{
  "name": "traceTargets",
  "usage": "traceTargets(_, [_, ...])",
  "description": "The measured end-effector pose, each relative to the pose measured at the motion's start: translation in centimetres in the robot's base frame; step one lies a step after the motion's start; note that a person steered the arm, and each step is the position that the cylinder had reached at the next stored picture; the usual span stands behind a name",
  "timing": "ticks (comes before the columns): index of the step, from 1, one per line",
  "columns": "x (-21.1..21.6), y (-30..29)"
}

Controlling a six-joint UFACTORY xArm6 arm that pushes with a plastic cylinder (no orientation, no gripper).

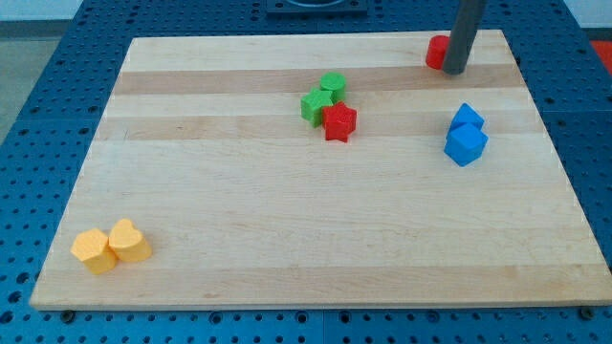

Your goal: Push red star into red circle

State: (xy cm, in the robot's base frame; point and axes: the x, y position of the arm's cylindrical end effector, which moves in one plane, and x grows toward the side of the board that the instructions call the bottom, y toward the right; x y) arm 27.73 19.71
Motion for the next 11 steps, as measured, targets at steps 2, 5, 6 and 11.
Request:
traceTargets(2, [-0.6, -0.1])
traceTargets(5, [5.3, -5.3])
traceTargets(6, [6.3, -7.7])
traceTargets(11, [17.9, -20.7])
